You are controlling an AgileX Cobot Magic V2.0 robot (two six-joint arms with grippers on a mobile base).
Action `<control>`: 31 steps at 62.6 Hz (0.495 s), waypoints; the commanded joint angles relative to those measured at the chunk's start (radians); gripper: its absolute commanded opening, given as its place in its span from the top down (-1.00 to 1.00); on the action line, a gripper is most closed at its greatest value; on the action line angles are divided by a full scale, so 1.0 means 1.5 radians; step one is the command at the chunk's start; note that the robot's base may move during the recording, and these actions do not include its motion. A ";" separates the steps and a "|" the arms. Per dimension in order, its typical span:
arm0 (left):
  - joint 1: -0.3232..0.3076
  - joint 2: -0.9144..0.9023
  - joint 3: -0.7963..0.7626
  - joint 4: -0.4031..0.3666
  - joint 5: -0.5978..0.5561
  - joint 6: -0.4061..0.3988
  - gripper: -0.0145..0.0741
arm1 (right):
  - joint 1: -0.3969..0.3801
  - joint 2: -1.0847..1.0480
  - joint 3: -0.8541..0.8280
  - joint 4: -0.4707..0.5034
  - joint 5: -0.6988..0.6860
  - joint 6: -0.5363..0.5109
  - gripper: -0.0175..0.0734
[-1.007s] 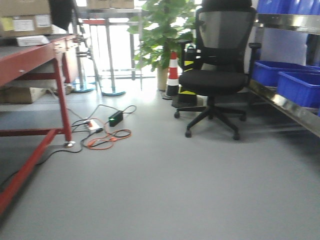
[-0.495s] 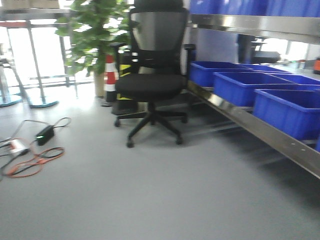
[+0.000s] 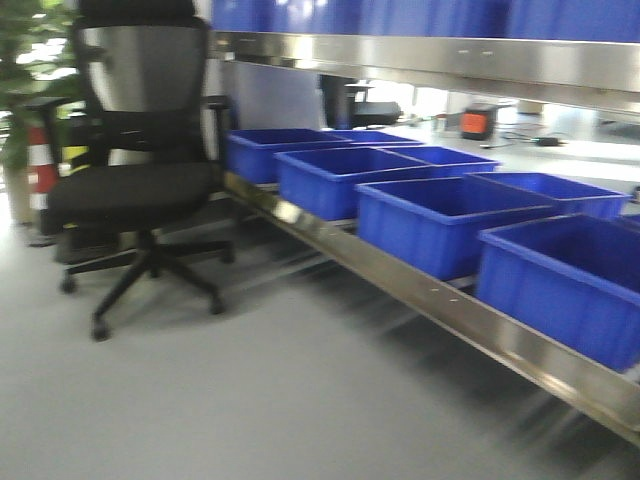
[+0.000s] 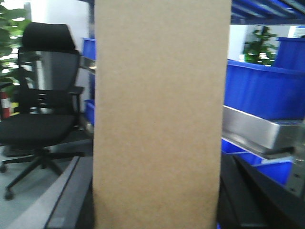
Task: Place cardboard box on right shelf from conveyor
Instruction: 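Drive the base to the steel shelf rack holding the box in the right gripper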
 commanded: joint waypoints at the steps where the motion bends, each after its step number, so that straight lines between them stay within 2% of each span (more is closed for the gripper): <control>1: 0.000 -0.005 0.007 0.001 -0.058 -0.003 0.94 | -0.001 0.014 -0.018 -0.001 -0.069 -0.005 0.50; 31: 0.000 -0.005 0.007 0.001 -0.058 -0.003 0.94 | -0.001 0.014 -0.018 -0.001 -0.069 -0.005 0.50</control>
